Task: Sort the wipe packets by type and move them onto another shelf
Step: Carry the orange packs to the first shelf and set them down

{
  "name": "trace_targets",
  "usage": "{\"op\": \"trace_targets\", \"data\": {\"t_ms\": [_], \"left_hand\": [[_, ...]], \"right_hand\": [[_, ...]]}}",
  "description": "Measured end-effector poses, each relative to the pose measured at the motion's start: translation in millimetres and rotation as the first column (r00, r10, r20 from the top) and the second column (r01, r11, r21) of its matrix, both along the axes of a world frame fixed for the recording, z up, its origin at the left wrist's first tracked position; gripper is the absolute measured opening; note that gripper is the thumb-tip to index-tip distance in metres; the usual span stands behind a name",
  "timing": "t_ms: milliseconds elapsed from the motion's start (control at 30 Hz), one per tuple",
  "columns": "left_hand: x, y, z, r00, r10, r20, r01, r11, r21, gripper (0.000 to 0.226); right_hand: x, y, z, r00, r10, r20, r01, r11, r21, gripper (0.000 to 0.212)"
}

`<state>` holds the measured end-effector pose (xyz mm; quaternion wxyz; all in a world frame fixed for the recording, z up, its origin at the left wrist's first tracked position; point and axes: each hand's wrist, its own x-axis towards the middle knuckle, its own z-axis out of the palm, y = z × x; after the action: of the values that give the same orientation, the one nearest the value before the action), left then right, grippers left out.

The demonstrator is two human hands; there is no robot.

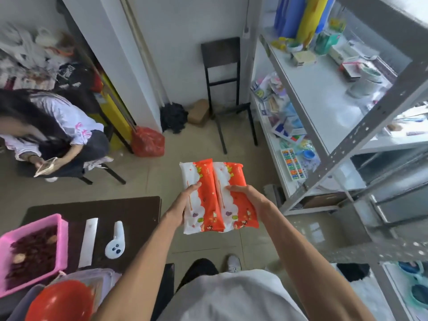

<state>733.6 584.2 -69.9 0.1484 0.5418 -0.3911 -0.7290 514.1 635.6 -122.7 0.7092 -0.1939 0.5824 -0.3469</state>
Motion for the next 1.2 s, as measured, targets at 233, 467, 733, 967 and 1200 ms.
{"op": "trace_targets", "data": {"t_ms": [233, 467, 733, 967, 1200], "left_hand": [[-17.5, -142.9, -42.2, 0.999, 0.026, -0.039, -0.024, 0.998, 0.063, 0.028], [-65.5, -312.3, -51.5, 0.993, -0.069, -0.099, 0.08, 0.99, 0.117, 0.046], [-173.6, -465.3, -43.8, 0.945, -0.3, -0.133, 0.313, 0.946, 0.088, 0.053], [-331.7, -533.6, -51.1, 0.8, -0.587, -0.128, 0.593, 0.805, 0.021, 0.077], [-503.0, -563.0, -34.5, 0.61, -0.788, -0.084, 0.776, 0.615, -0.137, 0.063]], "right_hand": [[-23.7, -135.0, -9.4, 1.0, -0.024, -0.014, 0.024, 1.0, 0.01, 0.052], [-64.2, -279.3, -6.1, 0.991, -0.13, -0.014, 0.13, 0.99, -0.051, 0.024], [-141.7, -369.9, 9.7, 0.887, -0.46, -0.05, 0.457, 0.887, -0.064, 0.039], [-250.4, -390.4, 0.5, 0.68, -0.733, -0.008, 0.726, 0.674, -0.136, 0.053], [-361.2, -392.7, -5.9, 0.446, -0.895, -0.005, 0.882, 0.441, -0.168, 0.053]]}}
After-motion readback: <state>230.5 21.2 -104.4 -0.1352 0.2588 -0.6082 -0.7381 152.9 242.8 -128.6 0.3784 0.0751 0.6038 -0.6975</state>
